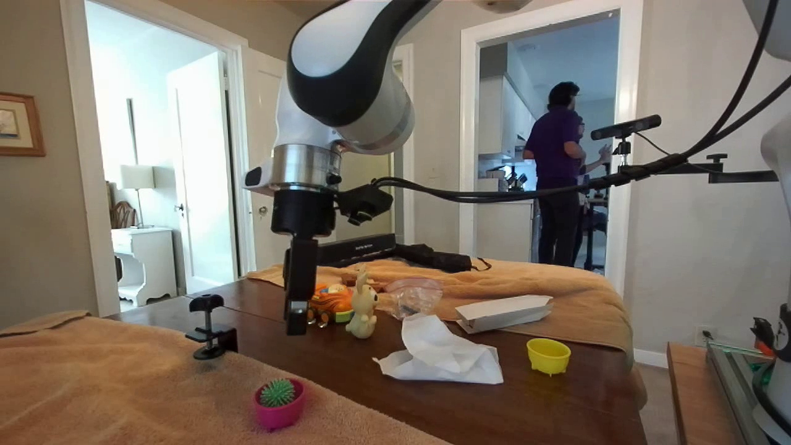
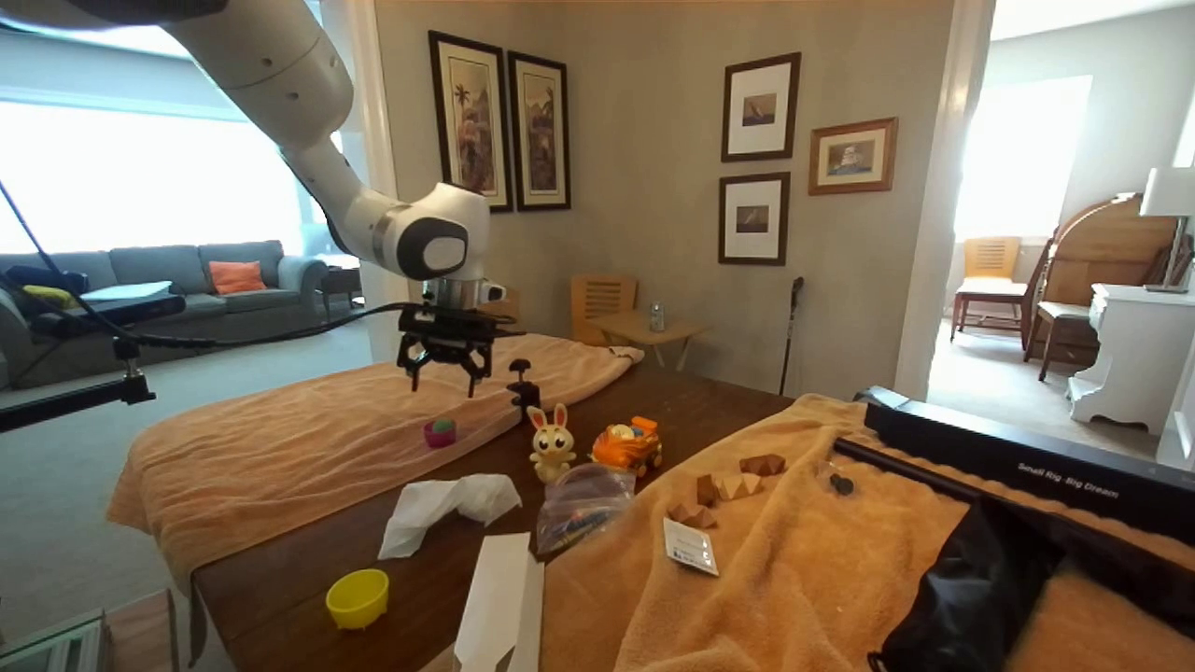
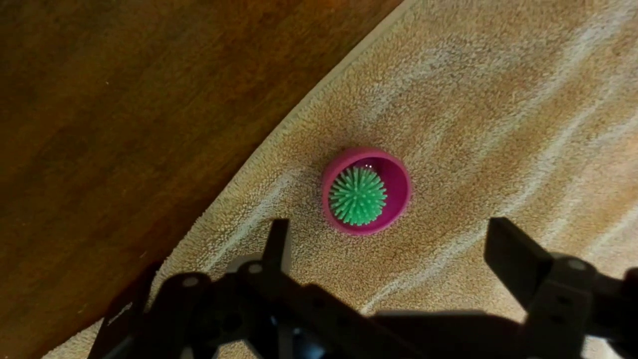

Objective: Move the green object from the pink bowl to the yellow bowl

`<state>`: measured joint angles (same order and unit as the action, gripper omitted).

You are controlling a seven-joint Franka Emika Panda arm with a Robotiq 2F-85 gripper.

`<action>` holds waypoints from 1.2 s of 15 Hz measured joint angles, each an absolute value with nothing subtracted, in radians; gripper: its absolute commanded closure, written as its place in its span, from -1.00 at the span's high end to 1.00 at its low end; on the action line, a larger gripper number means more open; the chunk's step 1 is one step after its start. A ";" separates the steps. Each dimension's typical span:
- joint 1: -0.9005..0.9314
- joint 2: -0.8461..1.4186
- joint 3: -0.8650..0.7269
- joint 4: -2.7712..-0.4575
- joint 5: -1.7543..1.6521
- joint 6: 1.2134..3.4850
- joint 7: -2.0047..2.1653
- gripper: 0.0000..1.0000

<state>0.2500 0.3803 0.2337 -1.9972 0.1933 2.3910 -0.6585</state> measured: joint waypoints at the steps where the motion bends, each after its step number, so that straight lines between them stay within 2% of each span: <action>1: 0.250 0.389 0.236 -1.992 0.178 2.392 -0.653 1.00; 18: 0.264 0.458 0.276 -1.970 0.040 2.442 -0.510 1.00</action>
<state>0.2639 0.4582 0.2757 -1.9703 0.0397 2.4417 -0.5102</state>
